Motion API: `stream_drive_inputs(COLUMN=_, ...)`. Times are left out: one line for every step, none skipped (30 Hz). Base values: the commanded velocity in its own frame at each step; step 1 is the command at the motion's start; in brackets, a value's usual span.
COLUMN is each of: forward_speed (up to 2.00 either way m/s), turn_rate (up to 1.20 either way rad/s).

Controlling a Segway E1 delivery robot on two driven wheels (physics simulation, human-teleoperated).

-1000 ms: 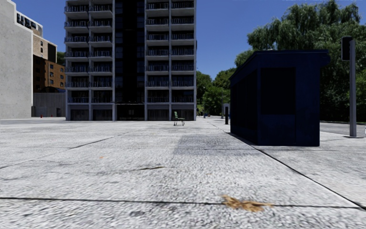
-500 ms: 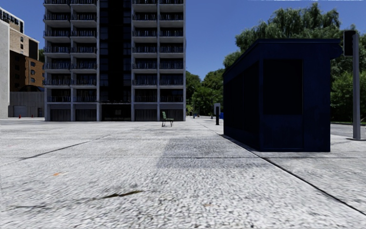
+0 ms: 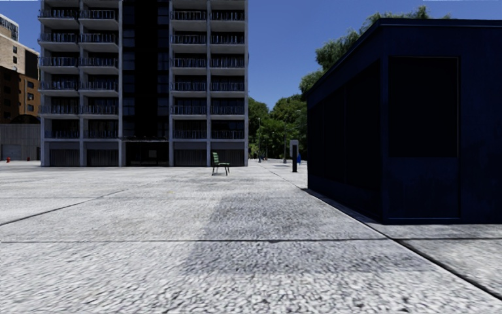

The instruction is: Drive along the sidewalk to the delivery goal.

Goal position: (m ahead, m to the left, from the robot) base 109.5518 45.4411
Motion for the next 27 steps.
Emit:
stream_drive_inputs(forward_speed=2.0, turn_rate=0.0)
stream_drive_inputs(forward_speed=2.0, turn_rate=0.0)
stream_drive_inputs(forward_speed=2.0, turn_rate=0.0)
stream_drive_inputs(forward_speed=2.0, turn_rate=0.0)
stream_drive_inputs(forward_speed=2.0, turn_rate=0.0)
stream_drive_inputs(forward_speed=2.0, turn_rate=0.0)
stream_drive_inputs(forward_speed=2.0, turn_rate=0.0)
stream_drive_inputs(forward_speed=2.0, turn_rate=0.0)
stream_drive_inputs(forward_speed=2.0, turn_rate=0.0)
stream_drive_inputs(forward_speed=2.0, turn_rate=0.0)
stream_drive_inputs(forward_speed=2.0, turn_rate=0.0)
stream_drive_inputs(forward_speed=2.0, turn_rate=0.0)
stream_drive_inputs(forward_speed=2.0, turn_rate=0.0)
stream_drive_inputs(forward_speed=2.0, turn_rate=0.0)
stream_drive_inputs(forward_speed=2.0, turn_rate=0.0)
stream_drive_inputs(forward_speed=2.0, turn_rate=0.0)
stream_drive_inputs(forward_speed=2.0, turn_rate=0.0)
stream_drive_inputs(forward_speed=2.0, turn_rate=0.0)
stream_drive_inputs(forward_speed=2.0, turn_rate=0.0)
stream_drive_inputs(forward_speed=2.0, turn_rate=0.0)
stream_drive_inputs(forward_speed=2.0, turn_rate=0.0)
stream_drive_inputs(forward_speed=2.0, turn_rate=0.0)
stream_drive_inputs(forward_speed=2.0, turn_rate=0.0)
stream_drive_inputs(forward_speed=2.0, turn_rate=0.0)
stream_drive_inputs(forward_speed=2.0, turn_rate=0.0)
stream_drive_inputs(forward_speed=2.0, turn_rate=0.0)
stream_drive_inputs(forward_speed=2.0, turn_rate=0.0)
